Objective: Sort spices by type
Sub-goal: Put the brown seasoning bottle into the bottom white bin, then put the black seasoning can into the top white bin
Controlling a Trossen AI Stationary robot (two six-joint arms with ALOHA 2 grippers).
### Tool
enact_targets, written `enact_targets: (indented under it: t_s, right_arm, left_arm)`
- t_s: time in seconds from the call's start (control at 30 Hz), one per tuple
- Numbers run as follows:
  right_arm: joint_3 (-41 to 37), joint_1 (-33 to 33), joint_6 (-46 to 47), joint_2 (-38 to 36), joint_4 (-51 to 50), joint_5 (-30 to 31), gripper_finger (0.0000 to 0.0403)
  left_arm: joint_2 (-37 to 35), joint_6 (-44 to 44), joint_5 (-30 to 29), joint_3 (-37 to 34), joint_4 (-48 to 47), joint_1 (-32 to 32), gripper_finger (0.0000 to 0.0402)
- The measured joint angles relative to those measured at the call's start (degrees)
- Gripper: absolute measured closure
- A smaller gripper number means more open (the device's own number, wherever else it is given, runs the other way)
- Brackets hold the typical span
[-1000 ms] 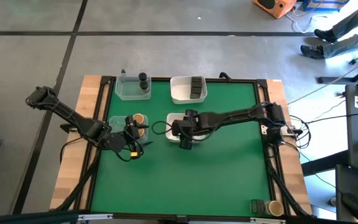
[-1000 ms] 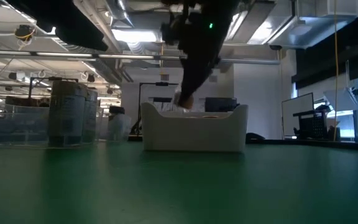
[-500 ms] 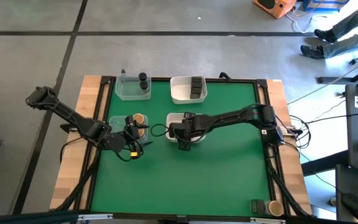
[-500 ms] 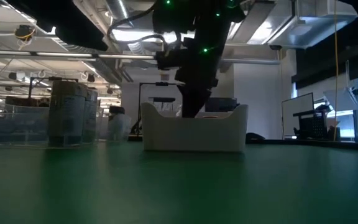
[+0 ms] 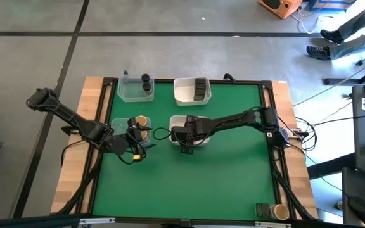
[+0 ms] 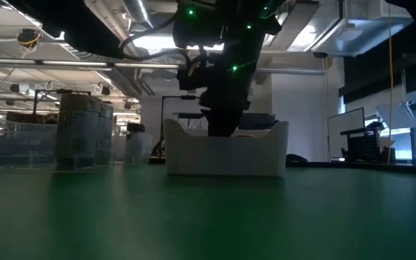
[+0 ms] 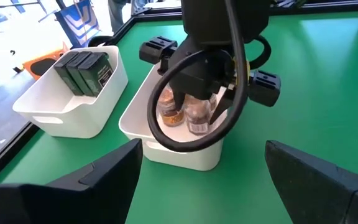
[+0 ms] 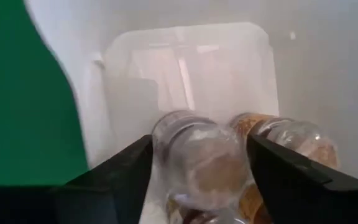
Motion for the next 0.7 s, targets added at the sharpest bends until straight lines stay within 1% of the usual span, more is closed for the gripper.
enact_targets:
  t_s: [0.17, 0.33, 0.43, 0.53, 0.7]
  right_arm:
    - [0.75, 1.2, -0.99, -2.21, -2.34, -0.13, 0.01]
    - [1.31, 5.68, 0.98, -8.92, -8.62, -0.51, 0.0085]
    - [1.31, 9.19, 4.62, -13.47, -14.05, -0.55, 0.0085]
    - [1.33, 13.77, 10.48, -17.36, -19.73, -0.98, 0.0089]
    - [1.33, 22.4, 21.46, -20.32, -25.84, -1.07, 0.0093]
  left_arm:
    - [0.0, 0.0, 0.0, 0.01, 0.02, 0.0, 0.0079]
    - [-0.02, -0.05, 0.0, 0.01, 0.02, 0.0, 0.0079]
    - [-0.01, -0.15, 0.0, 0.0, 0.02, 0.0, 0.0079]
    - [-0.02, -0.29, 0.0, 0.02, 0.09, 0.0, 0.0079]
    - [-0.01, -0.79, 0.0, 0.01, 0.11, -0.11, 0.0079]
